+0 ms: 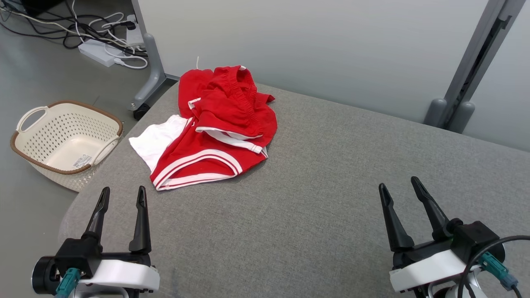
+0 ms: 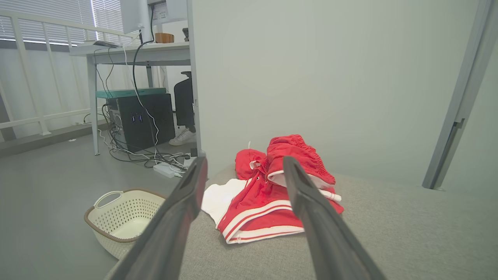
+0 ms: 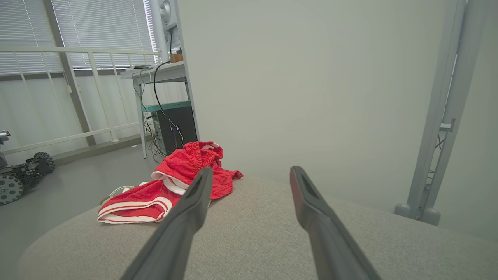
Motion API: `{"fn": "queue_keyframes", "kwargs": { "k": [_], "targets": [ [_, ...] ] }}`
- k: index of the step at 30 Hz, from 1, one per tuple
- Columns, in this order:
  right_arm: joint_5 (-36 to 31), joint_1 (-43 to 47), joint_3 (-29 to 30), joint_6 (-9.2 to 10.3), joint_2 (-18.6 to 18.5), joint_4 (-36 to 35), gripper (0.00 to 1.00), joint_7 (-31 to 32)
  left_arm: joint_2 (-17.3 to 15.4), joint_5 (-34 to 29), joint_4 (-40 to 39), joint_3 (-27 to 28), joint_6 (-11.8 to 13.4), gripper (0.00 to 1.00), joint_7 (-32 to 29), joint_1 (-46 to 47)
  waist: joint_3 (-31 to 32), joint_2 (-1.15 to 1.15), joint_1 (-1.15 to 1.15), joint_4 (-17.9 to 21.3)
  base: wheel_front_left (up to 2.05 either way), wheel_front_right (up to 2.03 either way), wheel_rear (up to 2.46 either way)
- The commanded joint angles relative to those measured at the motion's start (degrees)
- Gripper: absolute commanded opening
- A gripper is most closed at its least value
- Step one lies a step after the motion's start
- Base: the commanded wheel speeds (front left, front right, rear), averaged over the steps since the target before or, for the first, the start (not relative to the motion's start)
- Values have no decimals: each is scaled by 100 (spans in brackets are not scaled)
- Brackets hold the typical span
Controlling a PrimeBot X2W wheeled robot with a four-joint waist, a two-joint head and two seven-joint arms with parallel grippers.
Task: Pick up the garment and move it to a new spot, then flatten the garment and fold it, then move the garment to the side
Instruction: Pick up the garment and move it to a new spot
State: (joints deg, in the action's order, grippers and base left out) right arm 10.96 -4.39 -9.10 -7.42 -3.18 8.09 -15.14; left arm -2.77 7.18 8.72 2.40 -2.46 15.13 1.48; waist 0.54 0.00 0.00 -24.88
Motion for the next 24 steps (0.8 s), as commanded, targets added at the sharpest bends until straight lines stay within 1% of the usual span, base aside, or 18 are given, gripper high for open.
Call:
{"fn": "queue_keyframes", "kwargs": {
  "k": [1,5,8,10,12,14,16,17,20,23,24],
  "targets": [
    [38,-42,18,-13,-3,-5,100,-3,-22,63,-33,11,6,100,2,62,-12,0,0,34,0,0,0],
    [54,-75,7,-13,0,3,100,-2,-29,118,-74,37,-91,100,2,267,-41,0,0,122,0,0,0],
    [78,-83,18,-13,3,24,100,-2,-146,141,81,61,-198,100,2,474,-38,0,0,223,0,0,0],
    [84,-104,10,-13,6,25,100,-2,-203,150,159,73,-221,100,2,603,-44,0,0,262,0,0,0],
    [96,-121,4,-13,6,19,100,-2,-238,389,386,138,-301,100,-87,921,-62,0,0,333,0,0,0],
    [118,-141,-28,-13,5,24,100,-2,-444,470,613,184,-341,100,-308,1269,-95,0,0,422,0,0,0],
    [125,-185,-51,-13,7,29,100,-2,-522,693,832,168,-404,100,-635,1610,-150,0,0,530,0,0,0],
    [144,-211,-60,-13,5,38,100,-2,-631,751,929,140,-420,100,-797,1796,-190,0,0,591,0,0,0],
    [130,-306,-90,-13,7,36,100,-2,-888,1148,1259,51,-484,100,-1375,2358,-372,0,0,804,0,0,0],
    [98,-448,-136,-13,6,34,100,-2,-1217,1458,1624,-32,-503,100,-1894,2872,-581,0,0,1077,0,0,0],
    [87,-492,-128,-13,6,28,100,-2,-1261,1626,1779,-57,-508,100,-2120,3036,-644,0,0,1162,0,0,0]
  ]
}}
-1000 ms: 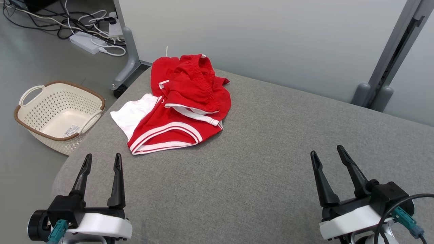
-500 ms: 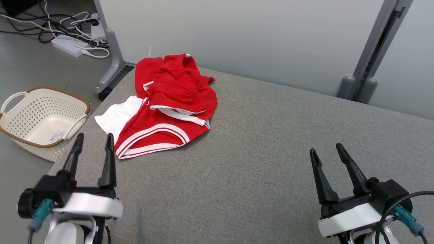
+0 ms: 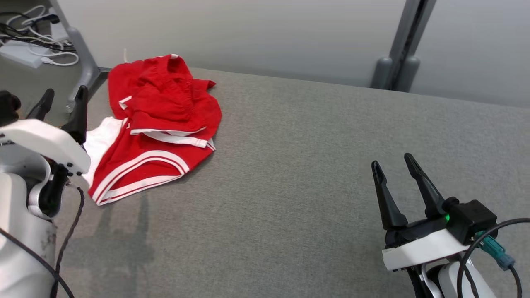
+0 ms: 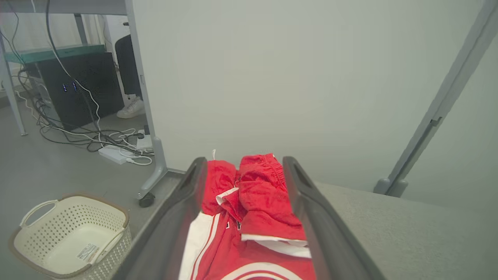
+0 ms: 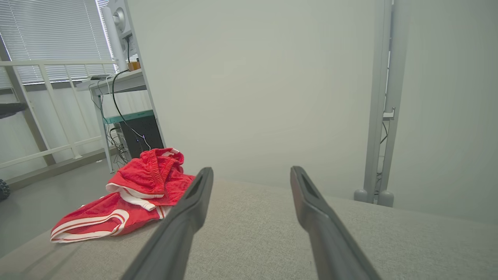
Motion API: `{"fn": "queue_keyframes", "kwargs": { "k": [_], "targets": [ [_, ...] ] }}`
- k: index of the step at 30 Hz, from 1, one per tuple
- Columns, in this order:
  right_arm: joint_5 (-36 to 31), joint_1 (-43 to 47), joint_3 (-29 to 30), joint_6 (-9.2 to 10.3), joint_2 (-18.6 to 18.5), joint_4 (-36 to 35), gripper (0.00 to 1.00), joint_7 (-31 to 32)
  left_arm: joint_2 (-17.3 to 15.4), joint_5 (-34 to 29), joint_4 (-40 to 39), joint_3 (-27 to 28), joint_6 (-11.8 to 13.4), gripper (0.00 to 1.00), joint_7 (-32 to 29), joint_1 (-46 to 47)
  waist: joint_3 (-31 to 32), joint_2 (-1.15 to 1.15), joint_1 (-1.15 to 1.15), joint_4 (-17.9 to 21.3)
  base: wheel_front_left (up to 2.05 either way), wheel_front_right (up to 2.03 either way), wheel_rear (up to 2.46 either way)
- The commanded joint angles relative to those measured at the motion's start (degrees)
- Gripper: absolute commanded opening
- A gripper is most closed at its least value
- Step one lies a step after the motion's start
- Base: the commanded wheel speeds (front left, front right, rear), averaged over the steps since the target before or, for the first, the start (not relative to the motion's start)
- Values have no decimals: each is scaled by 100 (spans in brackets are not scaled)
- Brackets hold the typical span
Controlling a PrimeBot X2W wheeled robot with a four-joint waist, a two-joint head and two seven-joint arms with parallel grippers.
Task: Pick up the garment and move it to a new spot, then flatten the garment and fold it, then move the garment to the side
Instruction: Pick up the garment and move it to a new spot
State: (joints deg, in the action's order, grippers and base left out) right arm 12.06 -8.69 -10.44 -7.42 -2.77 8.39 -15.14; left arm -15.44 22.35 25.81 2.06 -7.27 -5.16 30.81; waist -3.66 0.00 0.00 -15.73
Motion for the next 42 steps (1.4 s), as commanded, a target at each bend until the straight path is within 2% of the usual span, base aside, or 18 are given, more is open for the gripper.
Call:
{"fn": "queue_keyframes", "kwargs": {
  "k": [1,4,6,11,19,27,28,29,30,31,42],
  "targets": [
    [-30,-101,-7,-13,-35,-2,100,-2,-78,255,184,-88,-29,100,-318,245,-296,0,0,349,0,0,0],
    [-48,-234,-17,-13,-34,-2,100,-2,-447,638,567,-141,-19,100,-900,709,-512,0,0,638,0,0,0],
    [-60,-361,-37,-13,-33,-14,100,-2,-714,888,1082,-189,-21,100,-1657,966,-730,0,0,931,0,0,0],
    [-63,-497,-19,-13,-30,-45,100,-2,-1058,1331,1625,-259,-23,100,-2565,1263,-1009,0,0,1318,0,0,0],
    [-59,-636,-22,-13,-27,-79,100,-2,-1352,1815,2255,-261,-23,100,-3335,1400,-1266,0,0,1757,0,0,0],
    [0,-658,-32,-13,-26,-100,100,-2,-1472,1989,2659,-220,-24,100,-3557,1495,-1380,0,0,1959,0,0,0],
    [0,-665,-36,-13,-26,-101,100,-2,-1489,1995,2673,-220,-24,54,-3533,1519,-1384,0,0,1969,0,0,0],
    [5,-672,-37,-13,-26,-104,100,-2,-1502,1997,2690,-216,-24,22,-3500,1539,-1389,0,0,1977,0,0,0],
    [5,-672,-37,-13,-26,-104,100,-2,-1502,1997,2690,-216,-24,22,-3500,1539,-1389,0,0,1977,0,0,0],
    [5,-678,-34,-13,-27,-106,100,-2,-1503,1998,2713,-221,-24,0,-3474,1550,-1393,0,0,1982,0,0,0],
    [-16,-628,-30,-13,-27,-15,100,-2,-1382,2130,2518,-438,-24,0,-3414,1513,-1207,0,0,1893,0,0,0]
  ]
}}
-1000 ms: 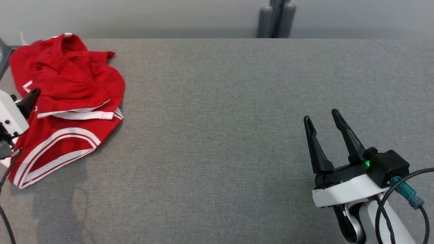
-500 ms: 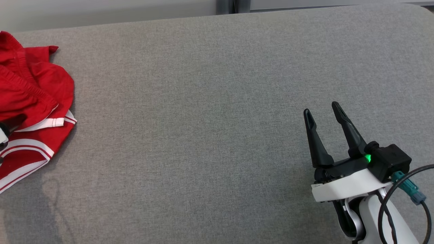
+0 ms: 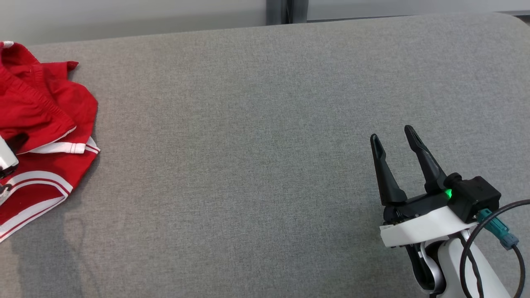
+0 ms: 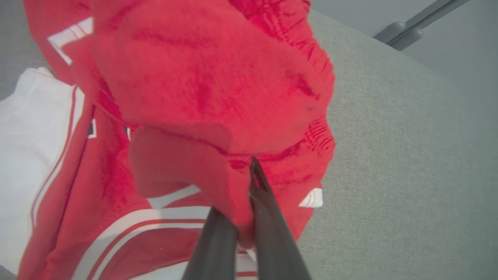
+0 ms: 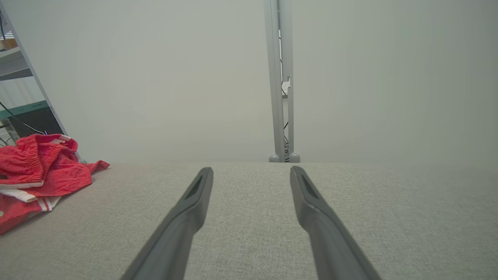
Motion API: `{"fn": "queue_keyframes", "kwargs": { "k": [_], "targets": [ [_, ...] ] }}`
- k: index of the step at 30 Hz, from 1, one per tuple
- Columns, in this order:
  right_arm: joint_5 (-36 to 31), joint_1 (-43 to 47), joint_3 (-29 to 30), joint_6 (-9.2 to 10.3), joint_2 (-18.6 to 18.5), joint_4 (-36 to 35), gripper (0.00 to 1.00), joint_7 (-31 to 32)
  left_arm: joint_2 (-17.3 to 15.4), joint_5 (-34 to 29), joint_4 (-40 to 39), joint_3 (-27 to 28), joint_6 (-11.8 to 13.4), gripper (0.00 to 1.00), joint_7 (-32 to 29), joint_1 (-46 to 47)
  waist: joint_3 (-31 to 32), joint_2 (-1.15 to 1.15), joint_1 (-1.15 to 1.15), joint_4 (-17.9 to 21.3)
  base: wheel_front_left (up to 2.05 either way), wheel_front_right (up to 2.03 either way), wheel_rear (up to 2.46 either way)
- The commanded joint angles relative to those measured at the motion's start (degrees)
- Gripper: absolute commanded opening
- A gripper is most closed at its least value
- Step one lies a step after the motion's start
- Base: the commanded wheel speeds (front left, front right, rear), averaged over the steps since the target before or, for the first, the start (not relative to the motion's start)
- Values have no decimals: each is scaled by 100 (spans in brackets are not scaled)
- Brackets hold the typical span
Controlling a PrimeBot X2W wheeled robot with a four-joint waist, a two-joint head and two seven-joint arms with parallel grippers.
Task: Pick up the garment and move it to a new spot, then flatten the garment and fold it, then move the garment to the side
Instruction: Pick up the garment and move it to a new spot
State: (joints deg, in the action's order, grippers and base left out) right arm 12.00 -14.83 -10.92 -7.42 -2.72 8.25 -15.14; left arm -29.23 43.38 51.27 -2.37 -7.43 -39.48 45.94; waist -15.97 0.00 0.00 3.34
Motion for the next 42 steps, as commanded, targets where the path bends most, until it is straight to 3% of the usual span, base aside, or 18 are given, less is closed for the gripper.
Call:
{"fn": "queue_keyframes", "kwargs": {
  "k": [1,13,23,32,42],
  "targets": [
    [-8,-2,11,-13,-33,14,100,-2,13,43,-69,-28,-8,0,13,-19,65,0,0,-23,0,0,0],
    [96,232,-54,-13,-33,169,100,-2,273,495,-1208,-685,-8,0,-244,-336,722,0,0,11,0,0,0],
    [166,380,-66,-13,-33,190,100,-2,755,906,-2386,-1418,-8,0,-414,-830,976,0,0,335,0,0,0],
    [191,395,-82,-13,-35,214,100,-2,1176,968,-2587,-1874,-8,0,-258,-938,1018,0,0,859,0,0,0],
    [229,385,-55,-13,-32,181,100,-2,1814,1085,-2227,-2348,-8,0,371,-603,867,0,0,1521,0,0,0]
  ]
}}
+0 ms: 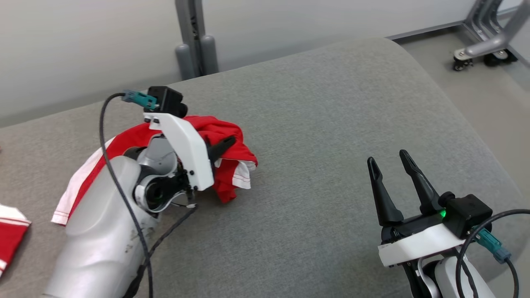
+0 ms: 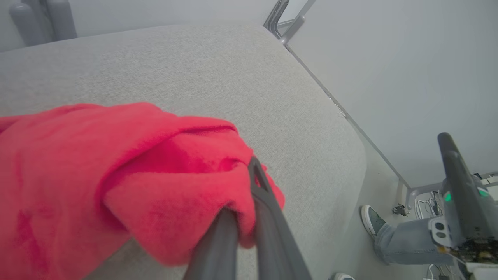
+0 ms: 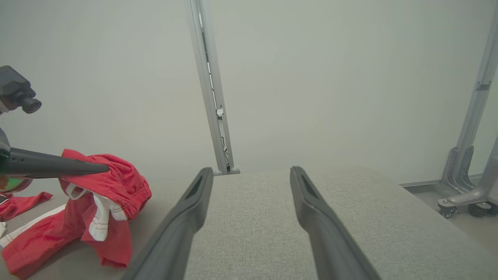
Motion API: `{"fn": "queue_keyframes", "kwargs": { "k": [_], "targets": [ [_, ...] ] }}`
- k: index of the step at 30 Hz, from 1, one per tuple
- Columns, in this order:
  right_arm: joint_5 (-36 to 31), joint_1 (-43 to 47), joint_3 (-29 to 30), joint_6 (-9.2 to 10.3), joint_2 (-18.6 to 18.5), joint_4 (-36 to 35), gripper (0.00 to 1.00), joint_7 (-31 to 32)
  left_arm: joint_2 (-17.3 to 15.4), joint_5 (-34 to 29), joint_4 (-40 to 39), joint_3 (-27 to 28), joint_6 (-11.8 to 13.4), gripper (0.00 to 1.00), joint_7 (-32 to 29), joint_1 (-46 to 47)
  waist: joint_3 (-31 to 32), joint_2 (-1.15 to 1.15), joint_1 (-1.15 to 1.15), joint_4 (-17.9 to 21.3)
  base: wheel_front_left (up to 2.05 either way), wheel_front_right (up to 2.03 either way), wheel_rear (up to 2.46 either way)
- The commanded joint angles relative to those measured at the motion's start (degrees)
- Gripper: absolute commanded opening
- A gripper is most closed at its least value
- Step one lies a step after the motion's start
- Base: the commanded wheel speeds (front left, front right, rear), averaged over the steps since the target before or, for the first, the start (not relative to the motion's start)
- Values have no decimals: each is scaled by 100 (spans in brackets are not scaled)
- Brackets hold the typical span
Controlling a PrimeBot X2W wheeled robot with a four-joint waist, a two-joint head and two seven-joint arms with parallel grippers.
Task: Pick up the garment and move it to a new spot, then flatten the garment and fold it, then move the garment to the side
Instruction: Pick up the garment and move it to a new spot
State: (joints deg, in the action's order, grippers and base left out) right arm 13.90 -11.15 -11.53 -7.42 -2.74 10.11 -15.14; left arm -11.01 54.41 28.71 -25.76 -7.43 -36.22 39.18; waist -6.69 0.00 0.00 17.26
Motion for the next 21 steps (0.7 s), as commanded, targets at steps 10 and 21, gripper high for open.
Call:
{"fn": "queue_keyframes", "kwargs": {
  "k": [10,21],
  "targets": [
    [158,-106,-127,-13,-29,-72,100,-2,532,-35,832,-567,-8,0,781,619,-303,0,0,644,0,0,0],
    [103,-93,-44,-13,-30,-5,100,-2,712,325,1229,-1308,-8,100,1202,994,-267,0,0,357,0,0,0]
  ]
}}
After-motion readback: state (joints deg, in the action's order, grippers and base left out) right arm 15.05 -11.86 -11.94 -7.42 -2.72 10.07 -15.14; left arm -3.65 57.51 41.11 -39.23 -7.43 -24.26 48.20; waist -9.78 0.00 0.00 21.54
